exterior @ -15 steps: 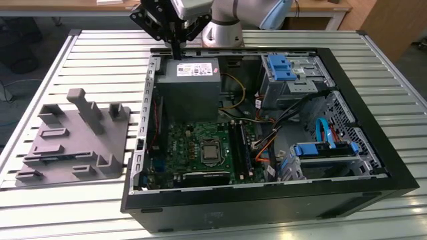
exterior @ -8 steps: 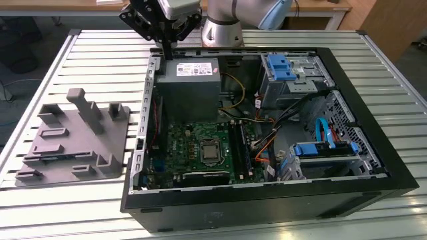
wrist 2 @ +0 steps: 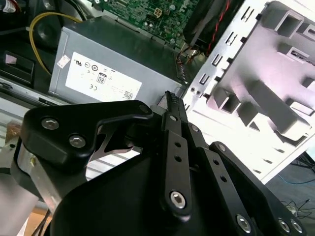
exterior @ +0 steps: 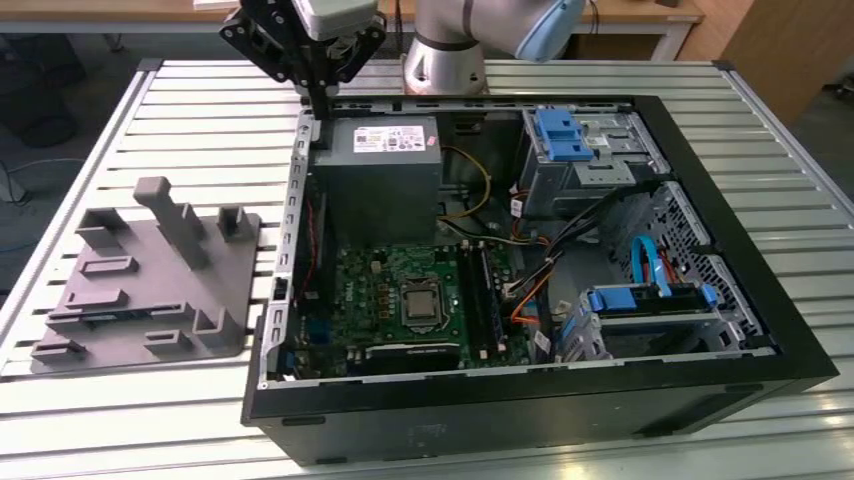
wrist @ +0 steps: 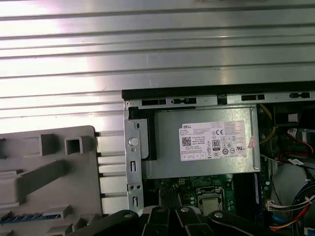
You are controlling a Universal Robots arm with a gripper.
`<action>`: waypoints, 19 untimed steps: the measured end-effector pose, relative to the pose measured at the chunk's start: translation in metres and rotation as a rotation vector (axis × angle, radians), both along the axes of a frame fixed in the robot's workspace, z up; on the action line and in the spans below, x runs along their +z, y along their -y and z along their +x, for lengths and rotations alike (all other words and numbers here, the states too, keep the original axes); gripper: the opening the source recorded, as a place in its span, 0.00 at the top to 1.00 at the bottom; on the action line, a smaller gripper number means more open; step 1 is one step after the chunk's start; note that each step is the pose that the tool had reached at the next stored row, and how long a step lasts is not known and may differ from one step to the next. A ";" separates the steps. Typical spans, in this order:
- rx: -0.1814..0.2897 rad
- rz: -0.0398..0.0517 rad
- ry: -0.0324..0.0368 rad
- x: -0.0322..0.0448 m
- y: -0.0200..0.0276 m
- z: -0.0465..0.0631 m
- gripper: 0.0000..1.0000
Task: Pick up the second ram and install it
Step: 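Reach for the second ram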
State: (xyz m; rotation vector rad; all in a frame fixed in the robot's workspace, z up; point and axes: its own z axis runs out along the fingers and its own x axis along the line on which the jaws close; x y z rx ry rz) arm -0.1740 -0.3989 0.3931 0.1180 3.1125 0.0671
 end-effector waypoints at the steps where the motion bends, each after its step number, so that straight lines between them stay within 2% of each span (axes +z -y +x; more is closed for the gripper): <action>1: 0.000 0.0000 -0.0001 0.0000 0.0000 -0.001 0.90; 11: 0.000 0.0000 0.0000 -0.0004 0.0000 -0.012 0.90; 19: 0.000 0.0000 0.0001 -0.0008 0.0000 -0.026 0.90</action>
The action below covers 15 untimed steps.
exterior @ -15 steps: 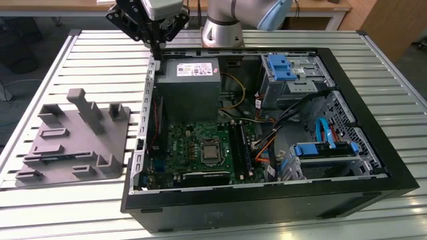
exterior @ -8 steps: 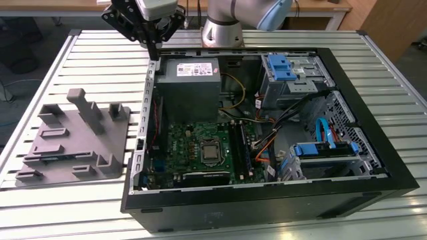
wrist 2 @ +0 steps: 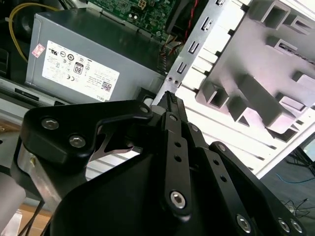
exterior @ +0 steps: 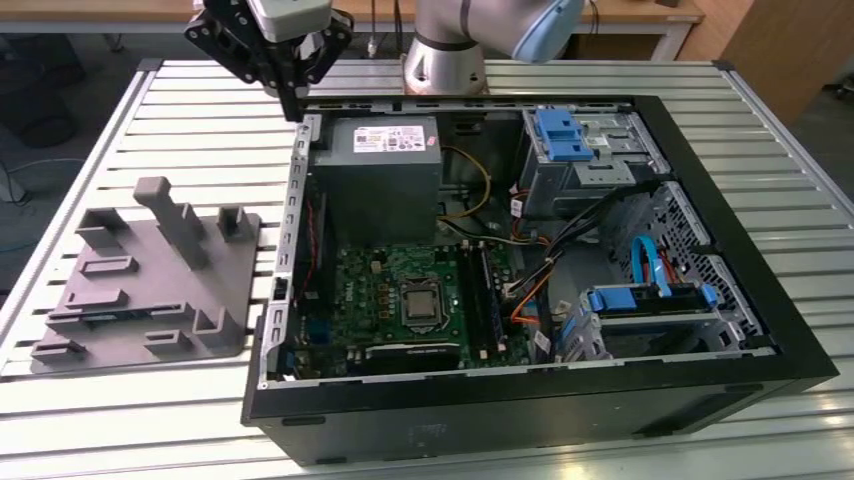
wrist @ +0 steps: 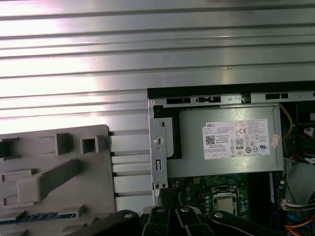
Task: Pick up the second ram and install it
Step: 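Reach for the second ram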
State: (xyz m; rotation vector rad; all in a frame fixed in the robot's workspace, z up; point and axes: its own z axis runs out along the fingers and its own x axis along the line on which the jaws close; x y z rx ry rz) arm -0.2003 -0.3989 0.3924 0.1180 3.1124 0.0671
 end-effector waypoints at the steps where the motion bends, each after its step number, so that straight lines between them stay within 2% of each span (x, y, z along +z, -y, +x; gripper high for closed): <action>1: 0.000 -0.0001 -0.0001 0.0000 0.0000 -0.001 0.90; 15: 0.000 0.0000 0.0000 -0.0011 0.0000 -0.028 0.90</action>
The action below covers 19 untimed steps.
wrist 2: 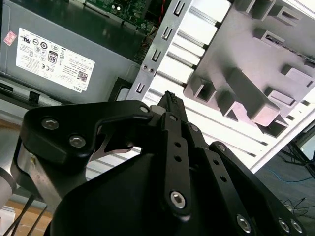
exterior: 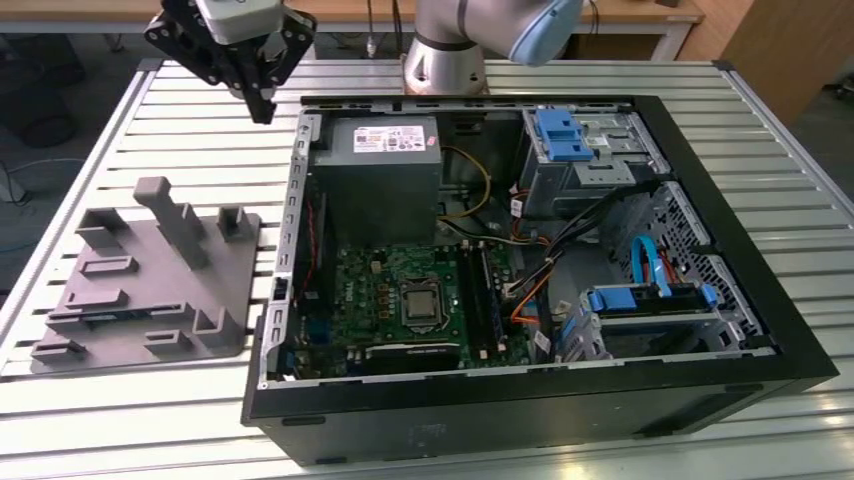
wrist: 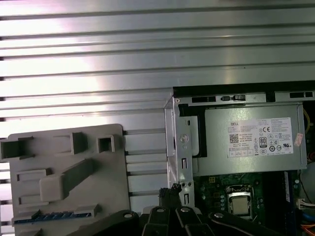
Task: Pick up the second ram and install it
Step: 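Reach for the second ram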
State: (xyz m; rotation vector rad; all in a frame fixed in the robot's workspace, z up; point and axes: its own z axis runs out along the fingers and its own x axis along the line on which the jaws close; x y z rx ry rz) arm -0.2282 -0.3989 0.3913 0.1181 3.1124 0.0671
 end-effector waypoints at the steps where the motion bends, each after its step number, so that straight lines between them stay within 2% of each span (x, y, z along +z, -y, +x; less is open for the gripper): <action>1: 0.000 -0.0001 0.0000 0.0000 0.0000 -0.002 0.90; 11: 0.000 0.0000 0.0000 -0.0005 0.0000 -0.022 0.90; 19: 0.000 0.0000 0.0000 -0.0007 0.0000 -0.033 0.90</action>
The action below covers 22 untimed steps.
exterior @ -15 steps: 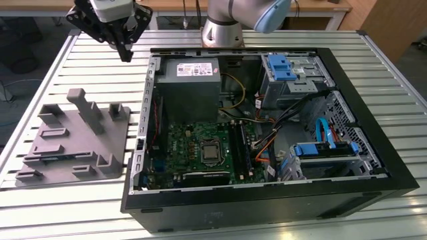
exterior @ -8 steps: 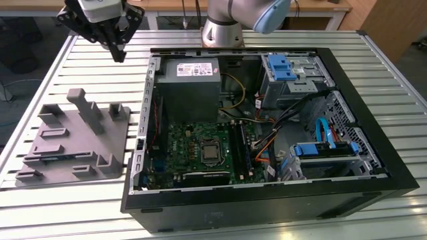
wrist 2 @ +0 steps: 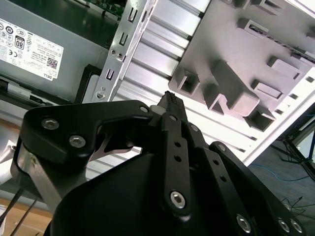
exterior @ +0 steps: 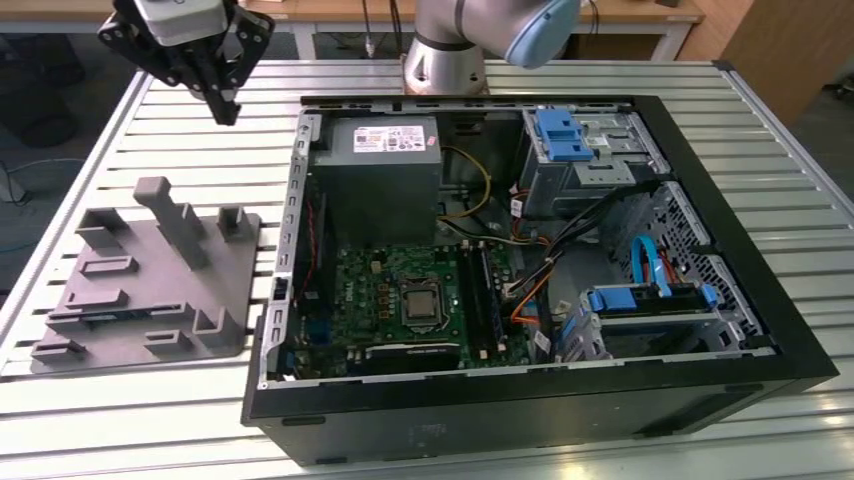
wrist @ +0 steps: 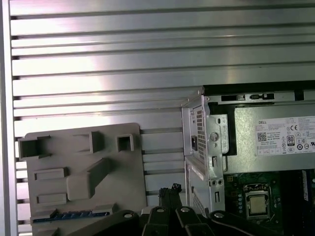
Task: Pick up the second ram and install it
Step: 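Reach for the second ram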
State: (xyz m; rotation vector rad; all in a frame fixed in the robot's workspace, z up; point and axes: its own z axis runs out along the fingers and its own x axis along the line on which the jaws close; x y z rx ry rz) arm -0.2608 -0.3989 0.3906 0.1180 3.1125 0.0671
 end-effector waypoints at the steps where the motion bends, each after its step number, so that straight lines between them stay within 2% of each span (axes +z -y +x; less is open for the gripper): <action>1: 0.000 0.0000 0.0000 -0.0001 0.0000 -0.001 0.90; 16: 0.000 0.0000 0.0000 -0.0014 0.0004 -0.017 0.90; 22: 0.000 0.0000 0.0000 -0.0018 0.0044 -0.019 0.90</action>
